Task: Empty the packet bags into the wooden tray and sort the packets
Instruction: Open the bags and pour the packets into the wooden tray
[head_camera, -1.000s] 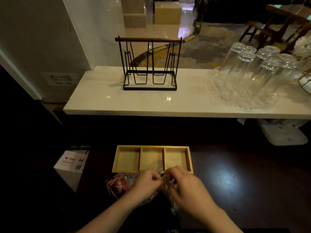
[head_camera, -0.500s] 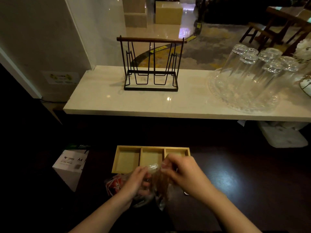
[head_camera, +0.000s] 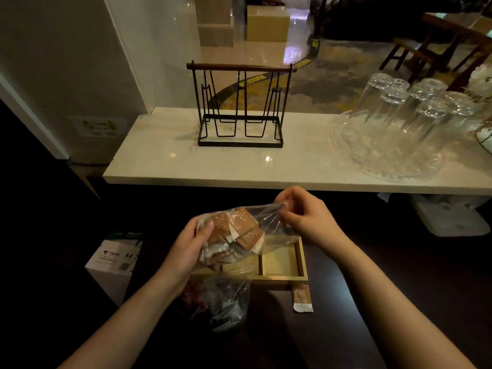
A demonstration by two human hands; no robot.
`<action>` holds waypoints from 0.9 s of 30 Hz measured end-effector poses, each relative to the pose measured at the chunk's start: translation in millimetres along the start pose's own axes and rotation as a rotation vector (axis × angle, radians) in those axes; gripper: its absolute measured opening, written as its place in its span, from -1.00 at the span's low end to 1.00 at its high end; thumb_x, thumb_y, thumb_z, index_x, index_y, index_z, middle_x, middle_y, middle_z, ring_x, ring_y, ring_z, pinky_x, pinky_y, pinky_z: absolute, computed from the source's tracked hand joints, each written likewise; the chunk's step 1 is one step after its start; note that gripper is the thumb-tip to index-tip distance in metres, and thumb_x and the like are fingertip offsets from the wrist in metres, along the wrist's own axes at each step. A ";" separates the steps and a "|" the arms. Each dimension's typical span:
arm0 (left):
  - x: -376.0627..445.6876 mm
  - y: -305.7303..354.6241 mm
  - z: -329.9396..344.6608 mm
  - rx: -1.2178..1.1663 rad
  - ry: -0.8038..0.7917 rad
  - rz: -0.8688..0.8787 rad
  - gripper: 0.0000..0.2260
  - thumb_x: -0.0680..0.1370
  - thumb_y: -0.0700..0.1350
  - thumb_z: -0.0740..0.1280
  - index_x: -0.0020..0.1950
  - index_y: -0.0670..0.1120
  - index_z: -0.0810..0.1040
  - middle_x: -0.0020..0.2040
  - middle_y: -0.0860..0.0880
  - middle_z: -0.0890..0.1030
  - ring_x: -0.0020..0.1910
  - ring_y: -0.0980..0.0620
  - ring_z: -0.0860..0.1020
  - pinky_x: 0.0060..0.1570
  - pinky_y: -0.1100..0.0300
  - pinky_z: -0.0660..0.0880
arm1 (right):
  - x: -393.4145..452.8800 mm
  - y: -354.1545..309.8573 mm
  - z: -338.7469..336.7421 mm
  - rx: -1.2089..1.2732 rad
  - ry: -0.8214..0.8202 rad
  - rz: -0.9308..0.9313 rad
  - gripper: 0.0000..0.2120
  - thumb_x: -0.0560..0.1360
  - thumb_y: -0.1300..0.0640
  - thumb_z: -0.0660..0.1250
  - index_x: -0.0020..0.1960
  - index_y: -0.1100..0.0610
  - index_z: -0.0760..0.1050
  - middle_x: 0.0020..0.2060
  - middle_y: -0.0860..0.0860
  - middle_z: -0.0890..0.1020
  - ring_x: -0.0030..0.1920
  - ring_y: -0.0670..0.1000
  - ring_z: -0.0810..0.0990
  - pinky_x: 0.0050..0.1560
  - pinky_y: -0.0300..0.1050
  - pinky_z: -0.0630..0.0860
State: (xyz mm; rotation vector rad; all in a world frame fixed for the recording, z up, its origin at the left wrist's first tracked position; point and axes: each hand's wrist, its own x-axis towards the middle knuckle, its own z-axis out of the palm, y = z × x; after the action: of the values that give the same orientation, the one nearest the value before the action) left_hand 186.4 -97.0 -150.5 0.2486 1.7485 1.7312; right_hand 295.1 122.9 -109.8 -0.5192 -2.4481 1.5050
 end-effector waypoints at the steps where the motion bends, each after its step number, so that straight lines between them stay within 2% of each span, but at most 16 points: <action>1: 2.5 2.4 -1.5 0.078 0.020 0.050 -0.76 0.59 -0.01 0.20 0.21 0.00 0.51 0.10 -0.09 0.65 0.06 -0.07 0.64 0.04 -0.03 0.57 | 1.2 3.2 1.4 0.056 -0.029 0.022 -0.84 0.48 0.21 0.33 0.01 0.00 0.50 -0.05 -0.01 0.60 -0.09 -0.05 0.63 -0.21 -0.20 0.60; 3: 8.1 5.2 -3.0 0.226 0.050 0.134 -0.74 0.60 -0.01 0.18 0.23 -0.02 0.51 0.09 -0.05 0.65 0.08 -0.03 0.62 0.10 -0.01 0.55 | 2.9 10.4 3.0 0.132 -0.038 0.053 -0.89 0.50 0.16 0.34 0.01 0.04 0.54 -0.07 0.05 0.62 -0.10 0.03 0.65 -0.15 -0.09 0.63; 4: 10.7 5.7 -3.3 0.306 0.078 0.168 -0.74 0.60 -0.01 0.18 0.23 -0.02 0.50 0.07 -0.02 0.65 0.05 0.04 0.62 0.08 0.06 0.55 | 3.7 14.4 2.9 0.133 -0.022 0.060 -0.91 0.50 0.13 0.34 -0.01 0.06 0.56 -0.10 0.07 0.64 -0.11 0.05 0.65 -0.11 -0.07 0.63; 7: 14.4 7.7 -1.2 0.561 0.172 0.267 -0.80 0.61 -0.01 0.17 0.16 0.02 0.52 -0.09 0.12 0.62 -0.15 0.32 0.58 -0.20 0.42 0.48 | 5.2 25.8 3.3 0.125 0.015 0.096 -0.91 0.49 0.15 0.36 -0.02 0.06 0.60 -0.18 0.04 0.66 -0.13 0.02 0.65 -0.06 -0.11 0.60; 9: 14.7 9.2 1.4 0.659 0.209 0.338 -0.82 0.60 0.00 0.17 0.09 0.01 0.53 -0.14 0.10 0.62 -0.20 0.27 0.57 -0.29 0.38 0.45 | 4.9 32.5 4.6 0.119 0.023 0.123 -0.88 0.47 0.16 0.38 0.00 0.06 0.62 -0.21 0.03 0.66 -0.14 -0.02 0.66 -0.07 -0.16 0.59; 12: 16.3 10.9 4.7 0.660 0.222 0.410 -0.87 0.59 -0.02 0.22 -0.01 -0.03 0.52 -0.18 -0.01 0.60 -0.21 0.07 0.58 -0.31 0.13 0.50 | 2.4 38.4 6.2 0.129 0.041 0.131 -0.91 0.48 0.16 0.37 -0.04 0.07 0.62 -0.24 0.02 0.67 -0.23 -0.10 0.64 -0.20 -0.25 0.56; 15: 20.0 12.5 5.0 0.590 0.212 0.369 -0.90 0.57 -0.08 0.27 -0.12 -0.03 0.53 -0.22 -0.05 0.61 -0.26 -0.01 0.61 -0.34 0.01 0.53 | 2.0 42.6 4.7 0.156 0.090 0.144 -0.93 0.49 0.17 0.36 -0.09 0.09 0.63 -0.31 0.03 0.65 -0.34 -0.09 0.56 -0.32 -0.31 0.51; 19: 23.9 15.9 6.0 0.473 0.239 0.287 -0.89 0.55 -0.11 0.32 -0.14 -0.07 0.59 -0.23 -0.18 0.63 -0.28 -0.10 0.62 -0.48 0.21 0.52 | 2.8 51.4 3.5 0.191 0.098 0.169 -0.92 0.50 0.17 0.35 -0.10 0.11 0.63 -0.32 0.11 0.65 -0.36 -0.07 0.56 -0.35 -0.31 0.48; 21: 24.2 17.2 8.4 0.542 0.281 0.326 -0.90 0.54 -0.10 0.33 -0.13 -0.07 0.60 -0.26 -0.14 0.64 -0.30 -0.04 0.62 -0.48 0.23 0.51 | 2.8 55.4 4.8 0.194 0.085 0.172 -0.92 0.50 0.17 0.35 -0.11 0.11 0.63 -0.35 0.07 0.63 -0.37 -0.09 0.55 -0.37 -0.33 0.46; 23: 23.9 19.9 11.5 0.651 0.327 0.408 -0.91 0.53 -0.10 0.34 -0.14 -0.06 0.61 -0.30 -0.03 0.63 -0.31 0.09 0.59 -0.36 0.18 0.51 | 3.9 59.5 5.9 0.216 0.085 0.189 -0.92 0.49 0.17 0.36 -0.13 0.10 0.63 -0.37 0.04 0.62 -0.38 -0.08 0.54 -0.38 -0.30 0.45; 25: 22.5 23.2 15.5 0.725 0.343 0.481 -0.90 0.53 -0.12 0.34 -0.17 -0.07 0.60 -0.34 0.04 0.58 -0.36 0.20 0.53 -0.41 0.38 0.41 | 4.5 64.3 6.7 0.240 0.083 0.201 -0.91 0.49 0.18 0.36 -0.15 0.09 0.63 -0.37 0.03 0.62 -0.38 -0.06 0.54 -0.36 -0.26 0.46; 27: 22.9 25.3 18.7 0.810 0.357 0.542 -0.91 0.53 -0.14 0.34 -0.16 -0.09 0.59 -0.29 0.02 0.53 -0.35 0.21 0.47 -0.39 0.42 0.31 | 3.9 68.1 7.4 0.250 0.071 0.198 -0.91 0.50 0.17 0.36 -0.14 0.09 0.63 -0.35 0.05 0.62 -0.37 -0.05 0.54 -0.33 -0.20 0.49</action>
State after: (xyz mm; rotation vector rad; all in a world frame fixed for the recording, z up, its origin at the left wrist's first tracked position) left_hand 171.6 -66.1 -132.0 0.8677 2.7902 1.3417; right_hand 301.2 146.5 -173.9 -0.7668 -2.1658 1.8044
